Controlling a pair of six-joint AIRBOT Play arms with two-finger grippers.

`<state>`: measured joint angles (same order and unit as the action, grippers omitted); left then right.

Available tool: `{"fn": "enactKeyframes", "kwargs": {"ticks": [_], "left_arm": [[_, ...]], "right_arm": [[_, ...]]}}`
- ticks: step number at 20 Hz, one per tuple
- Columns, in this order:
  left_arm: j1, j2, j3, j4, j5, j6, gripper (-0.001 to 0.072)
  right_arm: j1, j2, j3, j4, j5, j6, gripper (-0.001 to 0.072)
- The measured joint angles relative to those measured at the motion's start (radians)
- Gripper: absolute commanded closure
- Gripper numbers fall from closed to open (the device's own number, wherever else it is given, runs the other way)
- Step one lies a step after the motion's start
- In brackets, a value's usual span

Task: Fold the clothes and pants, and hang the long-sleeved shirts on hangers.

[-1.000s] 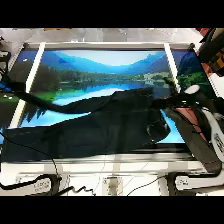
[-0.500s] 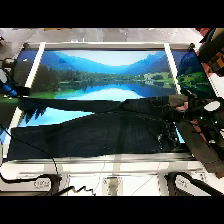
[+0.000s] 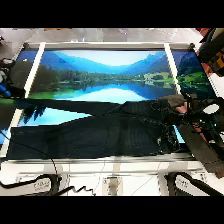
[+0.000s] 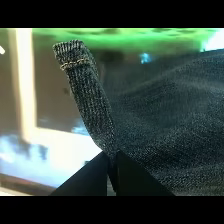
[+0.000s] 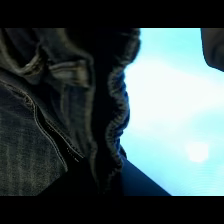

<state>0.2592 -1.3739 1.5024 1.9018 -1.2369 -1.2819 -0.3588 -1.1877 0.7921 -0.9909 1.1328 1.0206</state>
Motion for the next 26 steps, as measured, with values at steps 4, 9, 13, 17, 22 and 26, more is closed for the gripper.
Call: {"fn": "enactKeyframes", "kwargs": {"ticks": [4, 9, 13, 17, 22, 26], "left_arm": [[-0.003, 0.177, 0.0, 0.014, -0.06, 0.159, 0.0685], [-0.002, 0.314, -0.003, 0.001, -0.131, 0.262, 0.0686], [-0.002, 0.239, -0.029, -0.106, -0.157, 0.316, 0.0685], [-0.002, 0.032, -0.04, -0.156, -0.007, 0.341, 0.0685], [-0.002, -0.166, -0.043, -0.177, 0.361, 0.175, 0.0493], [0.008, -0.223, -0.043, -0.181, 0.563, -0.029, 0.0072]], "right_arm": [[0.0, 0.0, -0.001, -0.001, 0.007, 0.0, 0.0674], [0.0, 0.0, -0.001, -0.002, 0.01, 0.0, 0.0674], [0.0, 0.0, -0.001, -0.003, 0.006, 0.0, 0.0673], [0.0, 0.0, -0.001, -0.002, -0.004, 0.0, 0.0673], [0.0, 0.0, -0.002, -0.001, -0.044, 0.0, 0.0673], [0.0, 0.0, -0.002, -0.001, -0.07, 0.0, 0.0673]]}}
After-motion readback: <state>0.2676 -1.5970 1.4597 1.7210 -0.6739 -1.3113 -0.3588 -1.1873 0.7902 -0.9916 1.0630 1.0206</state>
